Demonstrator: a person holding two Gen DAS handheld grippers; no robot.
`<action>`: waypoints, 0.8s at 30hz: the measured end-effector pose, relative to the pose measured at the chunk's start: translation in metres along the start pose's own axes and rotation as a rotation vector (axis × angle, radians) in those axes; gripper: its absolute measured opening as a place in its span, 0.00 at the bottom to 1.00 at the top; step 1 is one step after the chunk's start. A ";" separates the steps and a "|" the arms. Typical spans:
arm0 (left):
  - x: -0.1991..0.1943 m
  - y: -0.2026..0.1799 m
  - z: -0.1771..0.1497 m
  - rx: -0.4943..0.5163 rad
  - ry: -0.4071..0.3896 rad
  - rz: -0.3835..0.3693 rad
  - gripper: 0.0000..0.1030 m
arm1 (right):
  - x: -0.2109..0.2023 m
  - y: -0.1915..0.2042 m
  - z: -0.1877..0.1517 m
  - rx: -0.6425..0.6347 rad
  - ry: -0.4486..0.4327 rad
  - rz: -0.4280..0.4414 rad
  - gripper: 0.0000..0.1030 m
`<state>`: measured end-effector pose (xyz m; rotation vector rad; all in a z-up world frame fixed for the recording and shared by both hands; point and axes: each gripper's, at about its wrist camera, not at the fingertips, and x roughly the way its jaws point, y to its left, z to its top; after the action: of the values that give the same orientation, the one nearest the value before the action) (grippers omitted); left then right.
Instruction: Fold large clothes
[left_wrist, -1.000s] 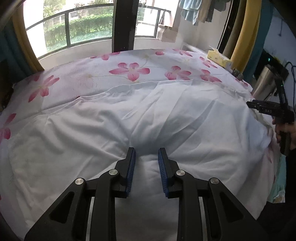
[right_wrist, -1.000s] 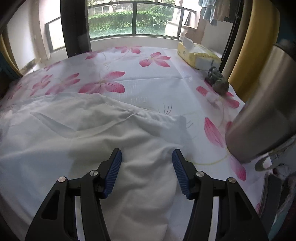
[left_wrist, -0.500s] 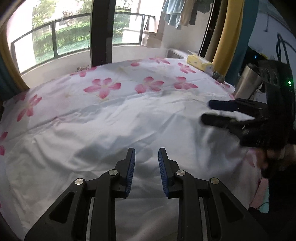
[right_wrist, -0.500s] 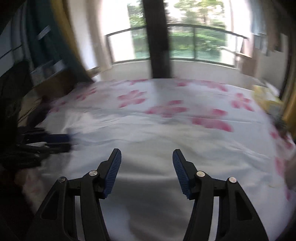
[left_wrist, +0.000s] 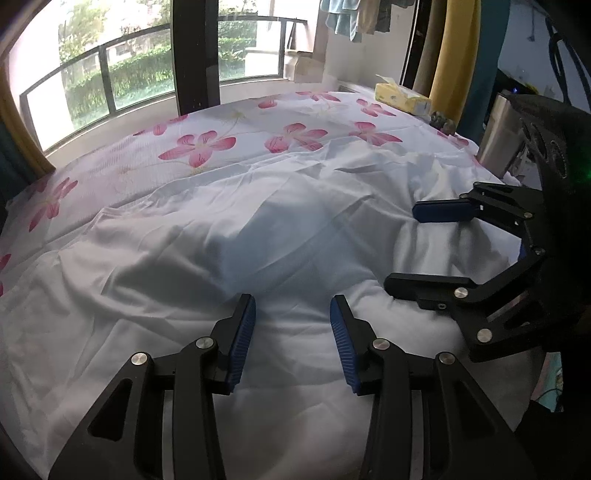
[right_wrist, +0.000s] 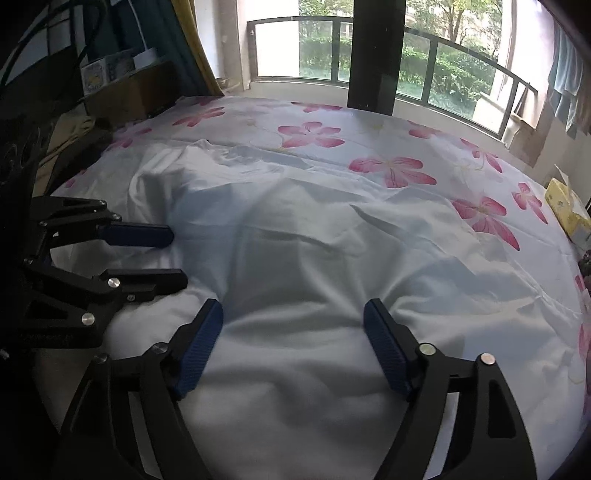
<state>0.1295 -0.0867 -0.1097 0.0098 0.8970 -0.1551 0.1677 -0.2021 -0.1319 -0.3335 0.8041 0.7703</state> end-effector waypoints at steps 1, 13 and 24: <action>0.000 0.000 0.000 0.001 0.001 0.001 0.43 | -0.002 0.000 -0.001 0.001 0.003 -0.004 0.77; -0.009 0.001 -0.002 -0.020 -0.012 -0.026 0.44 | -0.062 -0.011 -0.044 0.205 -0.050 -0.070 0.81; -0.039 -0.005 0.005 -0.053 -0.099 -0.029 0.44 | -0.107 -0.058 -0.115 0.461 -0.018 -0.250 0.81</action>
<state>0.1084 -0.0867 -0.0761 -0.0598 0.8023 -0.1571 0.1021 -0.3562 -0.1283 -0.0117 0.8776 0.3380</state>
